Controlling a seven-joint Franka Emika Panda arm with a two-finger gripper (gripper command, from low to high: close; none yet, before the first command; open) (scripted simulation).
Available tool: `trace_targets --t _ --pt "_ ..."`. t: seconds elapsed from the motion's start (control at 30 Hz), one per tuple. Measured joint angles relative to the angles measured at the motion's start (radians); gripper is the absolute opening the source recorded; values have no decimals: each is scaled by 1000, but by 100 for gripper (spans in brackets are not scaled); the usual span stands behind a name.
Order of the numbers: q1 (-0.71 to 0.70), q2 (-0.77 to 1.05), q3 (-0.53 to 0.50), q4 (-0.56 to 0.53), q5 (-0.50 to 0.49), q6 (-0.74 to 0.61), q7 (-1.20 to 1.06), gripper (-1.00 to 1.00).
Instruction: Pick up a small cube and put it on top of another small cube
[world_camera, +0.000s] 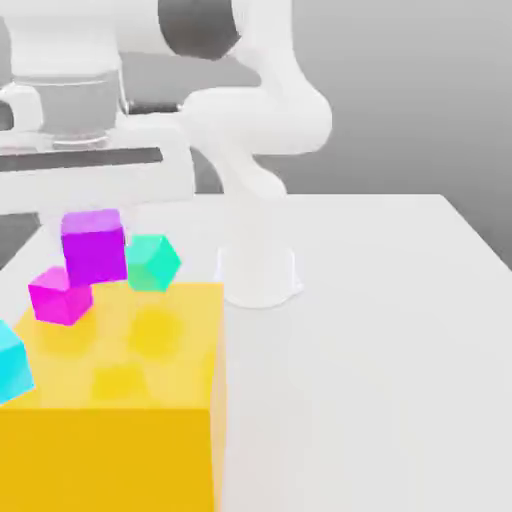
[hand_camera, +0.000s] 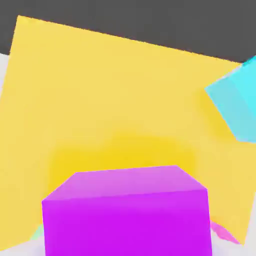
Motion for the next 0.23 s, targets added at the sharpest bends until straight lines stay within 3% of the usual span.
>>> trace_targets --t 0.1,0.13,0.23 --pt "-14 38 -16 -60 4 97 8 -100" --pt "-15 46 -18 -73 5 118 7 100" --pt "-15 46 -18 -73 5 118 7 100"
